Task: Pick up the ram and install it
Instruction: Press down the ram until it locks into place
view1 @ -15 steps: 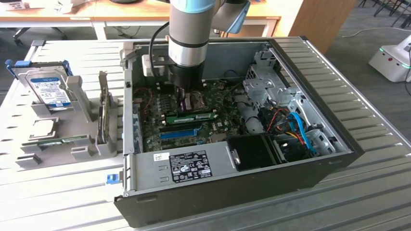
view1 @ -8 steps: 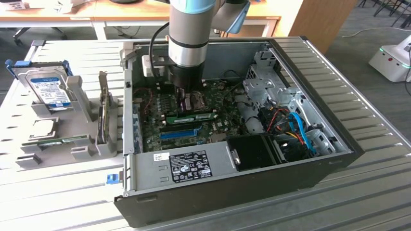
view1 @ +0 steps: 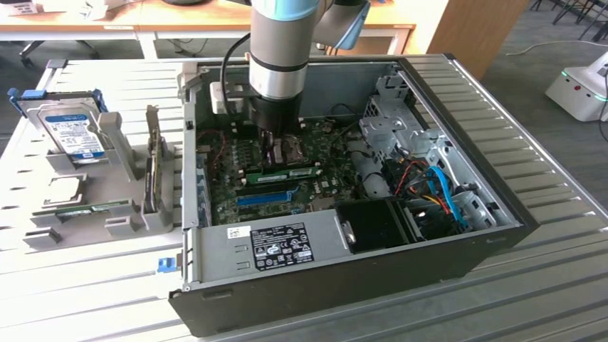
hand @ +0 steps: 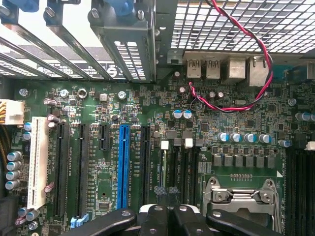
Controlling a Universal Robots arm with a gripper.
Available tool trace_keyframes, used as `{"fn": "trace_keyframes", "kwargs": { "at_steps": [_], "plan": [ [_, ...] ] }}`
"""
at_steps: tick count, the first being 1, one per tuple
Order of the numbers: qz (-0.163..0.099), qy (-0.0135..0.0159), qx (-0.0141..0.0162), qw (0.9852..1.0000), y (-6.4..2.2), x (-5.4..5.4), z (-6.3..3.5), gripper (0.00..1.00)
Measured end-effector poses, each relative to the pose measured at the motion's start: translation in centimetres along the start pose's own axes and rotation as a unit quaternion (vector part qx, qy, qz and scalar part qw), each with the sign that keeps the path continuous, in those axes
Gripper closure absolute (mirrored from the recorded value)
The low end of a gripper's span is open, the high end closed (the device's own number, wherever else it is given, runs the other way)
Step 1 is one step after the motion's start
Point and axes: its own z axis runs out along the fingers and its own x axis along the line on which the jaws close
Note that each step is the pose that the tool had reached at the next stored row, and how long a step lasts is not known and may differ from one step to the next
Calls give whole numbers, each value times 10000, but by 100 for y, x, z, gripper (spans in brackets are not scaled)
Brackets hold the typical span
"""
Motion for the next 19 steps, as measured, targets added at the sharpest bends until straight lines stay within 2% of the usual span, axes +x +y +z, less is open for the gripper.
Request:
{"fn": "trace_keyframes", "kwargs": {
  "at_steps": [14,19],
  "plan": [
    [0,-3,2,10000,0,-1,-3,90],
    [0,-1,0,10000,4,1,-83,90]
  ]
}}
